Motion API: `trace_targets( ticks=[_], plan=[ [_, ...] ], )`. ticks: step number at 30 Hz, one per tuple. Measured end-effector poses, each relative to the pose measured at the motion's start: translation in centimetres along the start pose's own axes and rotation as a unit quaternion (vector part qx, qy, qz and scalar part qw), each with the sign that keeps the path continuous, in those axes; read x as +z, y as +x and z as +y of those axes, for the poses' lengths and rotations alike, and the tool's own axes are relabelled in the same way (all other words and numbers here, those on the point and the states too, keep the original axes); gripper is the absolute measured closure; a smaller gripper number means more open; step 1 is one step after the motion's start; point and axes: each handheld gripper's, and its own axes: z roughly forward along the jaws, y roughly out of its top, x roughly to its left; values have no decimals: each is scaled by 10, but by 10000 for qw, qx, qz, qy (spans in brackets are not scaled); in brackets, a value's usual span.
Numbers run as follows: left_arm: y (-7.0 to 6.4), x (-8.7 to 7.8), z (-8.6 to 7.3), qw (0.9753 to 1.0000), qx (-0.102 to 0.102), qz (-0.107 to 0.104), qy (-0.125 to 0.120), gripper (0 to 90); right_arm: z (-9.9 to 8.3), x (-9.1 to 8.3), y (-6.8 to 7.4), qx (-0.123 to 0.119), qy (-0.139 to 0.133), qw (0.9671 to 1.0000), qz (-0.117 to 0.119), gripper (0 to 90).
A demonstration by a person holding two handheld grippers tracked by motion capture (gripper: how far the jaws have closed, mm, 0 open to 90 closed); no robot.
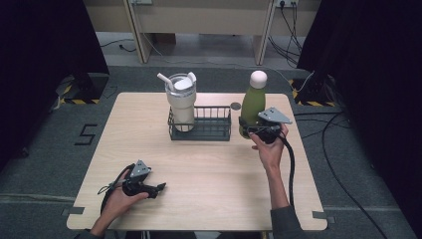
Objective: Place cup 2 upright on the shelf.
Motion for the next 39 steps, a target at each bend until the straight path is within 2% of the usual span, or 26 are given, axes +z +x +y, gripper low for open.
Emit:
trace_targets(
  ticks=[10, 14, 16, 20, 35, 39],
  plan=[
    [0, 0, 0, 10000, 2, 2, 0, 129, 19, 12, 11, -158, -57, 9998, 144, 210],
    [0, 0, 0, 10000, 4, 2, 1, 129, 24, 18, 16, -77, -91, 9996, 251, 210],
    [0, 0, 0, 10000, 5, 1, -1, 129, 27, 22, 18, -137, -92, 9996, 238, 210],
    [0, 0, 0, 10000, 9, 0, 0, 129, 30, 30, 23, -92, -111, 9993, 343, 210],
    [0, 0, 0, 10000, -3, -8, -5, 130, 45, 53, 34, -140, -112, 9990, 406, 210],
    [0, 0, 0, 10000, -4, -10, -5, 129, 49, 62, 38, -74, -122, 9988, 466, 210]
  ],
)
